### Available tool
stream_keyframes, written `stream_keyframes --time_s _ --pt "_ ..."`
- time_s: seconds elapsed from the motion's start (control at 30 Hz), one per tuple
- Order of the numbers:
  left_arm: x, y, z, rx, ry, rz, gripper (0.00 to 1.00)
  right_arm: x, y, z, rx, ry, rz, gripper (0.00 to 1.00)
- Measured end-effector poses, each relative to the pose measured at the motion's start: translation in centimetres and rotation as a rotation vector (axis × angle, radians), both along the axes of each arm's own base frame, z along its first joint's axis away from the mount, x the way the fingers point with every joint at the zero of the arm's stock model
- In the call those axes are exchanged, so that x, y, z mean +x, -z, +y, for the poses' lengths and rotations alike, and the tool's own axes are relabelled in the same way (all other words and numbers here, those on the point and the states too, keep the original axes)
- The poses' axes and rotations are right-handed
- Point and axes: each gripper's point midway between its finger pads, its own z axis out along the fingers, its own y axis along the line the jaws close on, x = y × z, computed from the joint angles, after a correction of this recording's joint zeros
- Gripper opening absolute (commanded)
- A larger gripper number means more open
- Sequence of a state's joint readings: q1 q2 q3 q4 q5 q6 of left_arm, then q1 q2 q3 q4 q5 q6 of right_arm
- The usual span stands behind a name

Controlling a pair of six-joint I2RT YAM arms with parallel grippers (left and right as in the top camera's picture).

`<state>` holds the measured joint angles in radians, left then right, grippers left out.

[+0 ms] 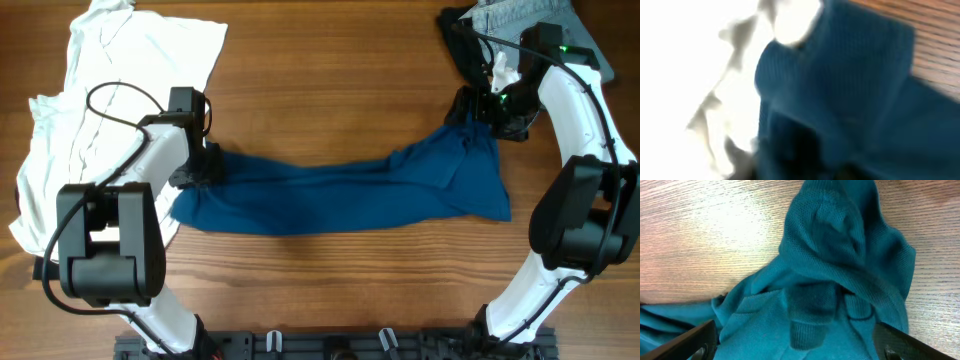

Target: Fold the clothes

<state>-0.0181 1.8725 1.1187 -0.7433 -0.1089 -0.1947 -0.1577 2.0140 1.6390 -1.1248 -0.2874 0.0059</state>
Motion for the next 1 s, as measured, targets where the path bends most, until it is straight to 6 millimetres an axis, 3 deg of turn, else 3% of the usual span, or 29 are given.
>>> stream_keyframes --time_s 0.13,0.27,0.43,0.67,0.77,1.0 --pt "-0.5 -0.3 1.1 -0.010 -0.052 0.038 0.04 -0.1 0.0 0.0 0.004 0.026 0.012 1.00" --pt "-3.1 -1.2 2.9 -0.013 -0.130 0.176 0.04 -0.9 0.0 0.3 0.019 0.033 0.046 1.00" --pt "0.0 -4.6 2.8 -0.022 -0.127 0.105 0.04 -1.2 -0.1 0.6 0.039 0.050 0.066 1.00" --pt "1.6 -7.9 -0.4 -0.067 -0.056 0.076 0.04 -1.5 -0.1 0.7 0.043 0.057 0.081 0.99" --pt "1.7 -8.5 -2.8 -0.084 0.004 0.071 0.04 -1.5 -0.1 0.7 0.043 0.058 0.081 0.99" --pt "1.1 -8.6 -12.0 -0.132 0.221 0.051 0.04 -1.5 -0.1 0.7 0.043 0.057 0.081 0.99"
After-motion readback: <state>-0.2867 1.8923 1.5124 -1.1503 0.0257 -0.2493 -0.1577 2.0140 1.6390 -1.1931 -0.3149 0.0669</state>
